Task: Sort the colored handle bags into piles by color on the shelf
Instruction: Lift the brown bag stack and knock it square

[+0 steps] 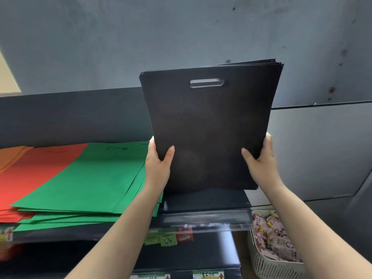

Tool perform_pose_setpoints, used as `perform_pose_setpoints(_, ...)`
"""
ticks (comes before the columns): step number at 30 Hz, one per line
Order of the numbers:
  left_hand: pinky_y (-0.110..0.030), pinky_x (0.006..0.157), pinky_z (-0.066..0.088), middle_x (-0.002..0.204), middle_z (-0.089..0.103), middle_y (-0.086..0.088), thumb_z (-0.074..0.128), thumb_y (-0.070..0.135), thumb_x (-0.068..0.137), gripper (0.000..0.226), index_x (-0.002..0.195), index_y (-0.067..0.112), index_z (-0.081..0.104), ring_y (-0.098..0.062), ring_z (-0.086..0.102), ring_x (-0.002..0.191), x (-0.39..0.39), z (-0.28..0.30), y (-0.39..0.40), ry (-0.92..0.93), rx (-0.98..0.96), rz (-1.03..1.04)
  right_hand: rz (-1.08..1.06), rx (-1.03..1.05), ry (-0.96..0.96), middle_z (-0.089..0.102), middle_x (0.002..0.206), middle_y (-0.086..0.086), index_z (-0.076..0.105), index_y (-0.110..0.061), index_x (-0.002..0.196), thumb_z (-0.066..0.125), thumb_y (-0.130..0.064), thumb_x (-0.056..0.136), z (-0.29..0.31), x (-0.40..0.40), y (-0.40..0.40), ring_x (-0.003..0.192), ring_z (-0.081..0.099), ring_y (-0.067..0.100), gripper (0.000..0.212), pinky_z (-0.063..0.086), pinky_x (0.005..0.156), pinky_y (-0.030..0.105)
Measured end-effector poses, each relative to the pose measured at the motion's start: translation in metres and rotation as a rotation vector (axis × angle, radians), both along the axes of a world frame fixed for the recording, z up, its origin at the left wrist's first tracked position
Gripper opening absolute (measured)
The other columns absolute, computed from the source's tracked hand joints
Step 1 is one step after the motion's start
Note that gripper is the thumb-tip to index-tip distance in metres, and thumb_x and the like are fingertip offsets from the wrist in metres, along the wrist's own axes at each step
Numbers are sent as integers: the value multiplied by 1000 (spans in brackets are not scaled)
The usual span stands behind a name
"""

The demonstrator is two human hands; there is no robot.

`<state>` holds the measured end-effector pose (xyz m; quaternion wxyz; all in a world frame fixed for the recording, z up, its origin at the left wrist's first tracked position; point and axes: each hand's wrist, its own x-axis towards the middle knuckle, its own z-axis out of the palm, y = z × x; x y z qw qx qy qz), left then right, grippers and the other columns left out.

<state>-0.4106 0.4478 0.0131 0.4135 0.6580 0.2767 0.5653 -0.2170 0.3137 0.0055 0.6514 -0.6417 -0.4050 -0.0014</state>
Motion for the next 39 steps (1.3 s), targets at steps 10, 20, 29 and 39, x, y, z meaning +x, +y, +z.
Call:
perform_pose_setpoints(10, -8, 83, 41, 112, 58, 10, 65, 10, 87, 49, 132, 12, 45, -7, 56, 104, 3, -8, 3, 100, -10, 33, 0, -76, 71, 53, 115, -11, 36, -18, 134, 61, -9, 90, -5, 0, -8, 108, 50, 13, 52, 43, 92, 32)
perform_pose_setpoints(20, -31, 106, 35, 133, 52, -10, 56, 6, 93, 51, 138, -2, 35, -21, 49, 124, -2, -9, -4, 189, 50, 38, -43, -67, -45, 56, 107, -2, 45, -11, 120, 58, 3, 88, 7, -1, -14, 100, 52, 16, 38, 40, 83, 23)
perform_pose_setpoints(29, -41, 105, 39, 130, 54, -15, 56, 2, 90, 38, 126, -2, 44, -29, 51, 122, 15, 6, 23, 442, -155, -75, 6, -420, 81, 60, 117, 9, 50, -14, 112, 61, 3, 82, 26, 28, 3, 108, 56, 27, 37, 45, 96, 42)
perform_pose_setpoints(39, -29, 70, 37, 92, 50, -8, 65, 26, 87, 30, 97, 4, 47, -25, 48, 87, 14, -18, 23, 1008, -213, 23, 87, -770, 334, 65, 100, 15, 55, -12, 87, 60, 9, 81, -9, 39, 9, 95, 61, 32, 23, 47, 87, 38)
